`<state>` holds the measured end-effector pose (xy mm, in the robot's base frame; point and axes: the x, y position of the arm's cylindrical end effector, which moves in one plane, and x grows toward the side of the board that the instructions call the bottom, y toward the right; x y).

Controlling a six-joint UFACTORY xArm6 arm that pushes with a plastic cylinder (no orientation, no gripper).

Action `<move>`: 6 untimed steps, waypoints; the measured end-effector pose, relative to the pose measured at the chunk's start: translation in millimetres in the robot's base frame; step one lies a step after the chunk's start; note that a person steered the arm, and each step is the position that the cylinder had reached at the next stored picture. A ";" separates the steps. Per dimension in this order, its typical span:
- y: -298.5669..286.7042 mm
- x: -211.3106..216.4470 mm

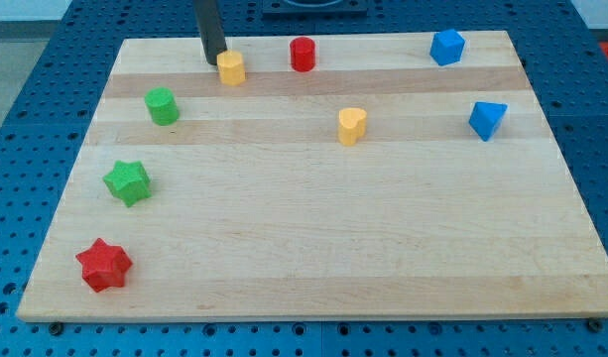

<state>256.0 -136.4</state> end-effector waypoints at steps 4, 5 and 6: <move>40.3 56.0; 40.3 55.1; 50.4 43.4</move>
<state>299.3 -86.0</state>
